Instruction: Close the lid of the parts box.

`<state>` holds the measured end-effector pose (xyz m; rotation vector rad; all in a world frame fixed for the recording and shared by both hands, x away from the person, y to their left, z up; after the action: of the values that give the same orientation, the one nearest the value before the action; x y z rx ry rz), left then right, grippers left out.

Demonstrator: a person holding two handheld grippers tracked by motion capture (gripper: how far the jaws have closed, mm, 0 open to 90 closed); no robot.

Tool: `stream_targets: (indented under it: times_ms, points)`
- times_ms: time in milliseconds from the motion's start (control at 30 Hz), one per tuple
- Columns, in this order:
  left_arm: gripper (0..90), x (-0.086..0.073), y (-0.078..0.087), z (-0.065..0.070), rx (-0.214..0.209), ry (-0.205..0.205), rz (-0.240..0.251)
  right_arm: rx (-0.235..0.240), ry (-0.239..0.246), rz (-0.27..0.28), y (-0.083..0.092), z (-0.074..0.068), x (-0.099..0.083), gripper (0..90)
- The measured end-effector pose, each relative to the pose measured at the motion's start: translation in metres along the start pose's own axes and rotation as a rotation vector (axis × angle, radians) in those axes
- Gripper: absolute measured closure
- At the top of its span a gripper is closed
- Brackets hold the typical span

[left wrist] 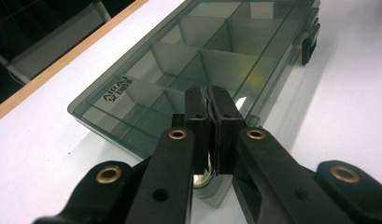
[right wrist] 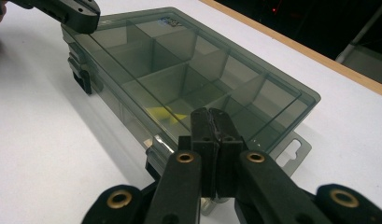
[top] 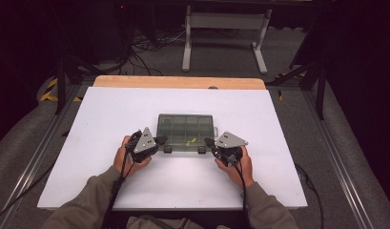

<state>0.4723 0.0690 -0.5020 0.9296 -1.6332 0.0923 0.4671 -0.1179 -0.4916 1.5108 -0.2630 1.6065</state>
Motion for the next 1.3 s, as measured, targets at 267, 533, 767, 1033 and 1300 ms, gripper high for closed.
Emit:
stream_targets:
  times_ms: [267, 533, 767, 1033, 1300]
  points:
    - [85.1, 0.0012, 0.0009, 0.0023, -0.012, -0.012, 0.001, 0.006, -0.008, 0.004, 0.0012, 0.002, -0.0002, 87.2]
    - [81.1, 0.0021, 0.0018, 0.0034, -0.021, -0.015, 0.006, 0.011, -0.02, 0.01, 0.0014, 0.002, -0.0001, 83.5]
    - [76.2, 0.0031, 0.003, 0.0033, -0.023, -0.021, 0.011, 0.02, -0.024, 0.032, 0.0025, 0.0012, 0.003, 80.1]
    - [67.0, 0.0047, 0.0047, 0.0033, -0.025, -0.023, 0.022, 0.029, -0.025, 0.043, 0.0026, 0.0001, 0.0048, 73.6]
    - [52.1, 0.0062, 0.0058, 0.0025, -0.005, -0.024, 0.026, 0.027, -0.024, 0.056, 0.0029, -0.0006, 0.0069, 62.8]
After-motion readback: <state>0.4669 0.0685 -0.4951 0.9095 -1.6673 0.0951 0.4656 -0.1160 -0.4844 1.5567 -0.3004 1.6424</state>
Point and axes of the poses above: each handheld gripper's, and its own axes: y roughly backward along the jaws, x roughly out of its top, z roughly to its right, the point moved 10 cm from there along -y, roughly forward along the jaws, and after that the axes turned 2 degrees about z, right-handed, at the moved point
